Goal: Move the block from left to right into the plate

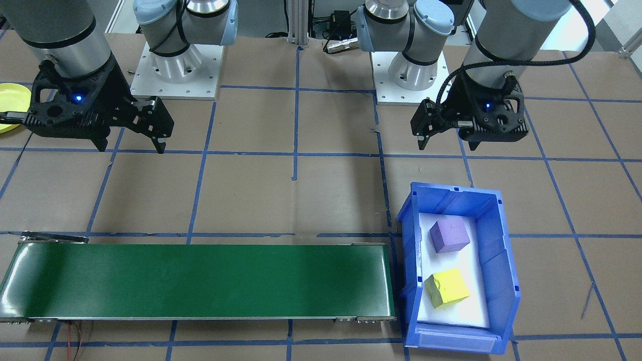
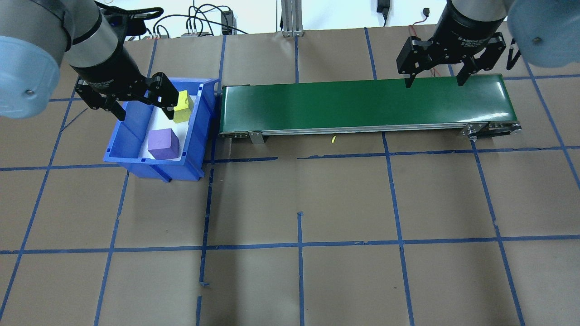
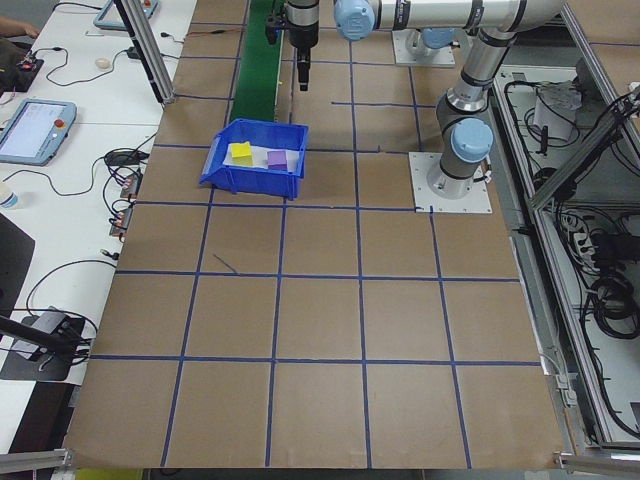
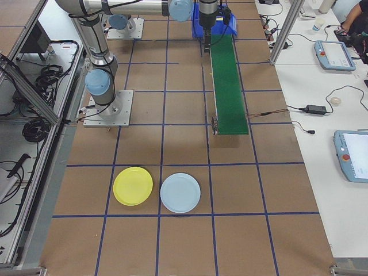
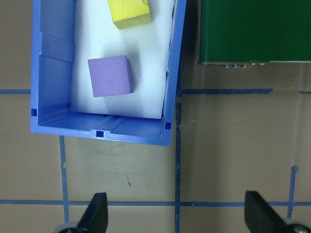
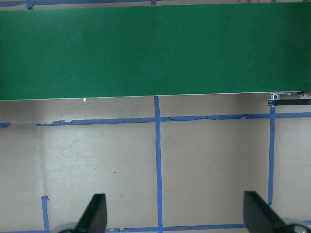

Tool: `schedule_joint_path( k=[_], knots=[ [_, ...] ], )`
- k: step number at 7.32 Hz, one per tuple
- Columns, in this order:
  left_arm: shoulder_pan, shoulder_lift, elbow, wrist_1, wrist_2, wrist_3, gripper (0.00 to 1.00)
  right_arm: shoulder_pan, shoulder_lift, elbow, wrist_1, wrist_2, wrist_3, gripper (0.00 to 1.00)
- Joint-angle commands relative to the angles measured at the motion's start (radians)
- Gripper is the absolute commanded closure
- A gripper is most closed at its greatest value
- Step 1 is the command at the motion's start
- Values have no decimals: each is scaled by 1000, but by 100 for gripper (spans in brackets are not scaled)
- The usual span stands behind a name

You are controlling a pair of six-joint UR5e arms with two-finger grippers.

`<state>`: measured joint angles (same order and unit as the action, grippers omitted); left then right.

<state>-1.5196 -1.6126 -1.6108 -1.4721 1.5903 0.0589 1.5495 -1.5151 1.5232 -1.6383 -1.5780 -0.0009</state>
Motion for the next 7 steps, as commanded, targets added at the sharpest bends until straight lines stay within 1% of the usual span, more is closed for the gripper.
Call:
schedule_joint_path(
  k=[1, 2, 3, 4, 5, 7],
  knots=[
    [44, -113, 22, 76, -1, 75, 0, 0, 1, 0, 0, 0, -2, 0],
    [91, -133, 20, 107, -1, 164, 0, 0, 1, 0, 0, -2, -2, 0],
    [140, -165, 8, 130, -3, 180, 0, 0, 1, 0, 0, 0, -2, 0],
    [150, -218, -4, 162, -3, 168, 0, 0, 1, 0, -2, 0, -2, 0],
    [150, -240, -30, 183, -12, 159, 0, 0, 1, 0, -2, 0, -2, 0],
    [148, -240, -101, 225, -10, 141, 0, 0, 1, 0, -2, -2, -2, 0]
  ],
)
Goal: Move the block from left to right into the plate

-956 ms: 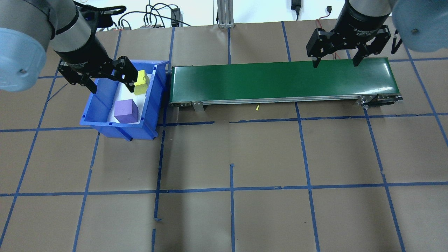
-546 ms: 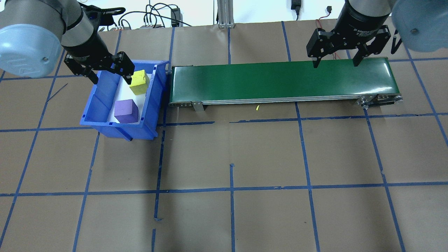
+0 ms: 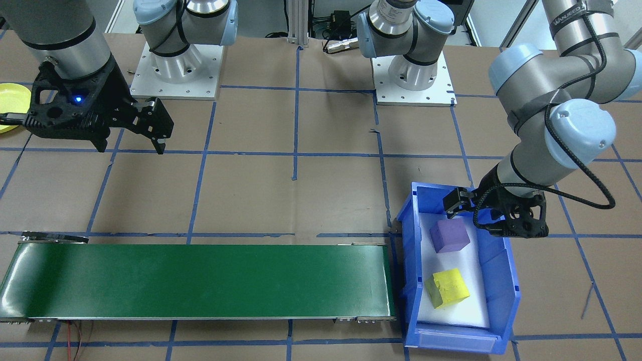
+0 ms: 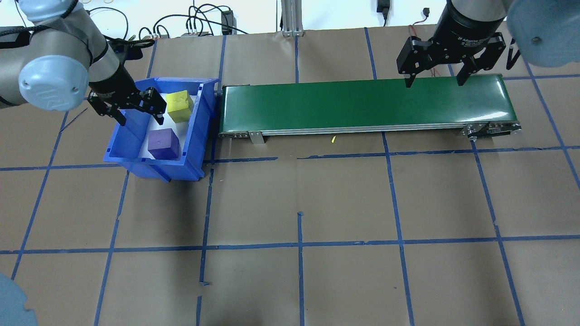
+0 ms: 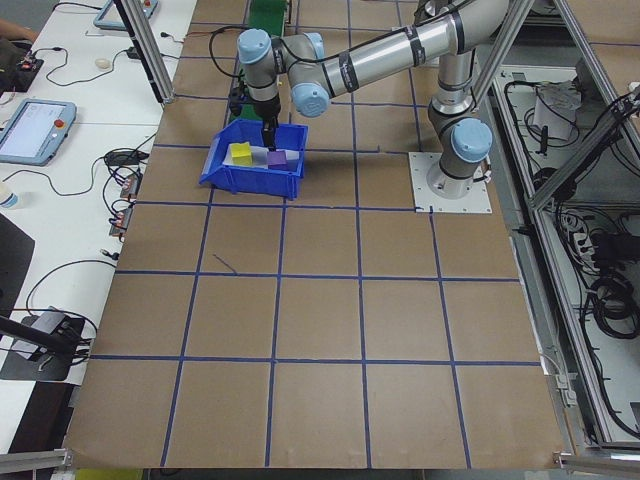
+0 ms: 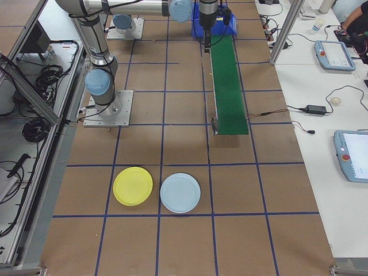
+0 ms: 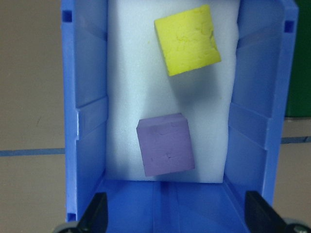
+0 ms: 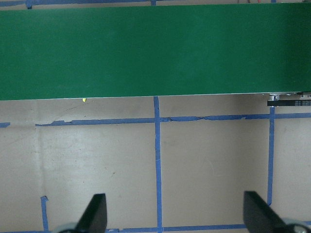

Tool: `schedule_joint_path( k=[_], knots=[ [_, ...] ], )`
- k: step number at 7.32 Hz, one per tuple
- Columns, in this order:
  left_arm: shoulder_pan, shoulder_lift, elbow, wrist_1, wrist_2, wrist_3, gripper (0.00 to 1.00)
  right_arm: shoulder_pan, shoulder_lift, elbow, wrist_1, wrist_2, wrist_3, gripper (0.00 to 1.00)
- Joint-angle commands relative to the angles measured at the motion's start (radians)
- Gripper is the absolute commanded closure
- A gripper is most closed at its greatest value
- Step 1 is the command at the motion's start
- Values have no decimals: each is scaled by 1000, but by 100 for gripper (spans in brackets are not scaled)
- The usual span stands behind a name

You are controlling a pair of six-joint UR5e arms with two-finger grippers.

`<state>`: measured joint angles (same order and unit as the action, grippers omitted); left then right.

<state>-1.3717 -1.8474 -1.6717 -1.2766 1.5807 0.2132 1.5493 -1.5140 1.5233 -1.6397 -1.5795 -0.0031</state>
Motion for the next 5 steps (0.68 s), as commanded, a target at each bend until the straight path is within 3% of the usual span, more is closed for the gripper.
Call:
schedule_joint_path(
  k=[1, 5],
  knots=[
    [0, -9, -60, 46, -2, -26, 0, 0, 0, 0, 0, -1, 0, 0],
    [0, -70, -86, 182, -8, -54, 1, 0, 0, 0, -8, 1, 0, 0]
  ],
)
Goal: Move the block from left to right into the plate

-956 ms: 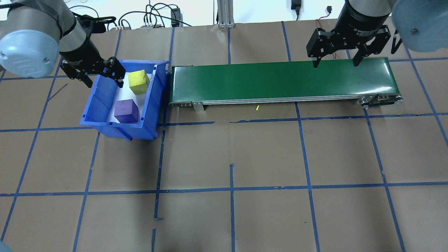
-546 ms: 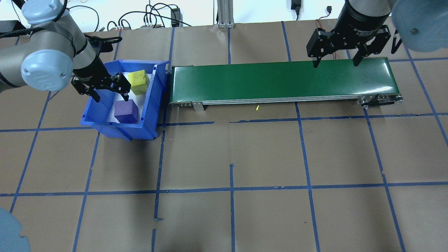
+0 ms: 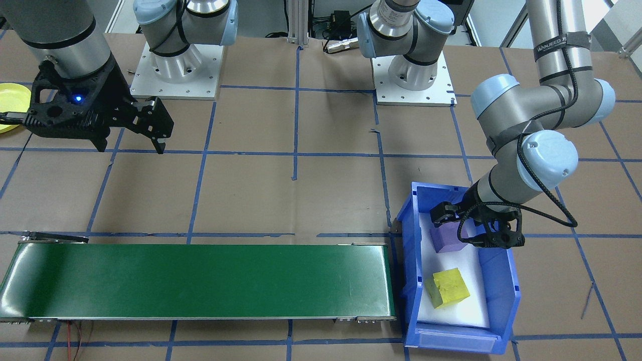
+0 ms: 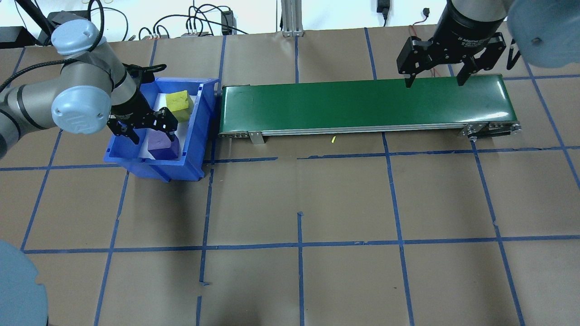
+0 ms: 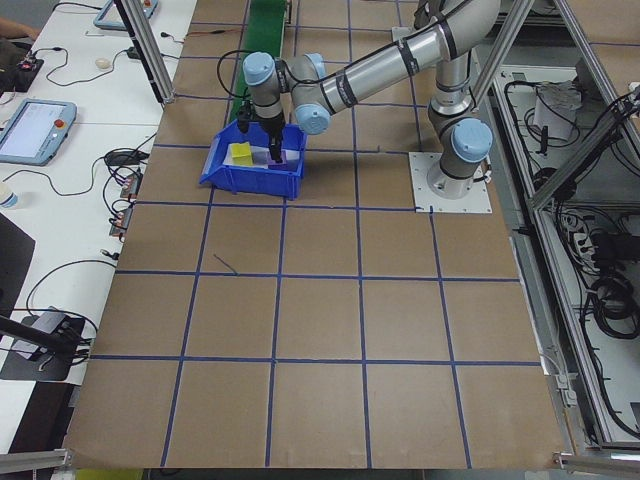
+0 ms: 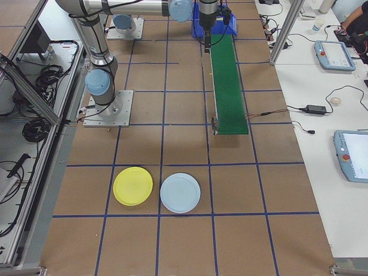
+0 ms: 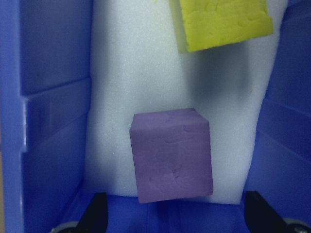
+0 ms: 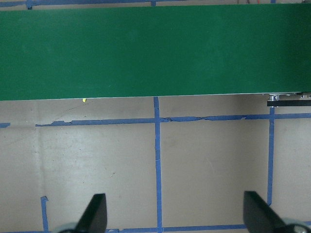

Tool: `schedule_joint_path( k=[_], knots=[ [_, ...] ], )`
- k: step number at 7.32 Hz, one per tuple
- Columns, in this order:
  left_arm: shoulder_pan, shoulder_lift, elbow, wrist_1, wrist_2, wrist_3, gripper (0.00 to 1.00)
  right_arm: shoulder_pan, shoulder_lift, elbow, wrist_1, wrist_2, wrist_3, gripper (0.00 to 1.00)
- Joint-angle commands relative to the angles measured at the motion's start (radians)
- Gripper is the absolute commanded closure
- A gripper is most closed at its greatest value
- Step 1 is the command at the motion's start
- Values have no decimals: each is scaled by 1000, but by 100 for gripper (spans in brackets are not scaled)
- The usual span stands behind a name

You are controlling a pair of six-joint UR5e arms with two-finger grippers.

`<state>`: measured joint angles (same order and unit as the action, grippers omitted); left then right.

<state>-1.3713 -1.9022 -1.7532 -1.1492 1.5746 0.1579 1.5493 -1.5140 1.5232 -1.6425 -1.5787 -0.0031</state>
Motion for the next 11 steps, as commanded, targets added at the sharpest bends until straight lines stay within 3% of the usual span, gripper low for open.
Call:
schedule_joint_path(
  k=[1, 2, 4, 5, 6, 7, 9, 11],
  knots=[
    [0, -30, -9, 65, -17, 0, 1, 0, 0, 0, -5, 0, 0, 0],
    [0, -43, -8, 65, -18, -3, 7, 0, 0, 0, -3, -1, 0, 0],
    [0, -46, -8, 62, -10, 3, 63, 2, 0, 2, -3, 0, 0, 0],
    [0, -44, 7, 60, -5, 3, 84, 2, 0, 0, -7, 2, 2, 0],
    [0, -29, 18, 66, -7, -4, 98, 2, 0, 0, -7, 2, 3, 0],
    [-2, 6, 67, 42, -7, -8, 98, 0, 0, 0, -7, 2, 2, 0],
    [-3, 26, 214, -145, -13, -32, 98, 2, 0, 2, -14, 3, 2, 0],
    [-20, 29, 273, -153, -25, -64, 97, 2, 0, 2, -13, 3, 3, 0]
  ],
)
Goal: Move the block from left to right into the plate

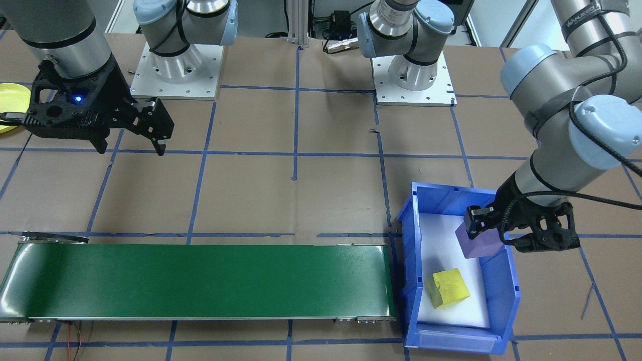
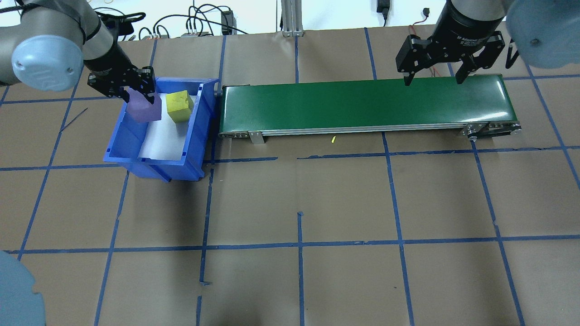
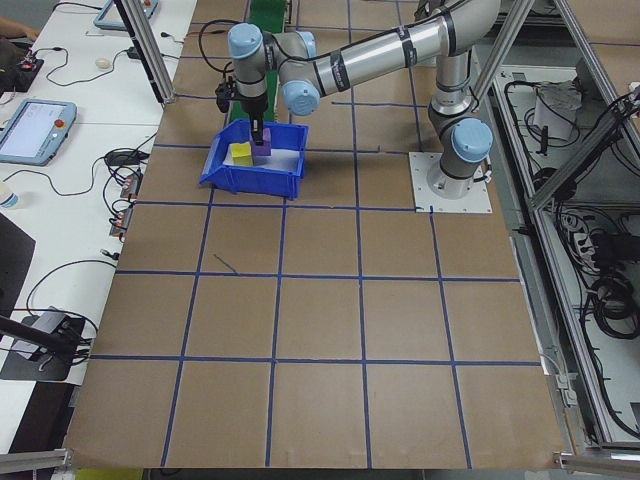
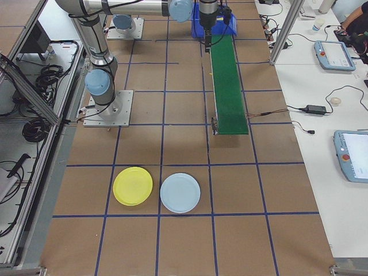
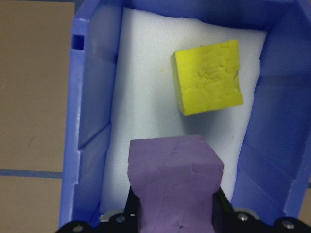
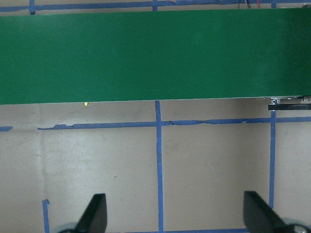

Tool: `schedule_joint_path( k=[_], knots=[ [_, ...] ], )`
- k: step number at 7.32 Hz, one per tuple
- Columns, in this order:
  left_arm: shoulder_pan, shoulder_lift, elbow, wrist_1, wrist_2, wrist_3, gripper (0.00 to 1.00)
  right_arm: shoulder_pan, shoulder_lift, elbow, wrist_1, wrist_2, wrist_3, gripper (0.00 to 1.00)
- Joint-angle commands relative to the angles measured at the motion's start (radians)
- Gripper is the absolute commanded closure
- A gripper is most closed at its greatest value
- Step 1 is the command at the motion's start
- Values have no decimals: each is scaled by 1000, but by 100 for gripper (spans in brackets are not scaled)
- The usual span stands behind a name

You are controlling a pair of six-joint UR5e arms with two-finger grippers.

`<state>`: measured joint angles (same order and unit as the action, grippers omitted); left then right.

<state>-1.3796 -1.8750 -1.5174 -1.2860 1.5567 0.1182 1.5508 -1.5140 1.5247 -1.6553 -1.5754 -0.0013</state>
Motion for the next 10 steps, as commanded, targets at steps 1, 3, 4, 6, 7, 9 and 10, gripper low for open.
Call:
schedule_joint_path(
  k=[1, 3, 4, 6, 7, 9, 10],
  knots=[
    [-53, -7, 51, -3, -41, -101, 97, 0, 2, 0, -1, 0, -2, 0],
    [-142, -50, 57, 62, -43, -167, 97, 0, 2, 6, -1, 6, -2, 0],
    [-201, -77, 57, 109, -43, -166, 97, -1, 2, 6, -1, 6, -2, 0],
    [-248, -133, 54, 166, -43, -152, 96, -1, 2, 8, -1, 6, -2, 0],
    [-260, -138, 54, 168, -41, -153, 96, -1, 3, 8, -1, 6, -2, 0],
    [-286, -173, 42, 222, -40, -167, 96, -1, 2, 9, -1, 3, -2, 0],
    [-297, -183, 37, 244, -40, -169, 94, -1, 2, 12, -1, -3, -2, 0]
  ],
)
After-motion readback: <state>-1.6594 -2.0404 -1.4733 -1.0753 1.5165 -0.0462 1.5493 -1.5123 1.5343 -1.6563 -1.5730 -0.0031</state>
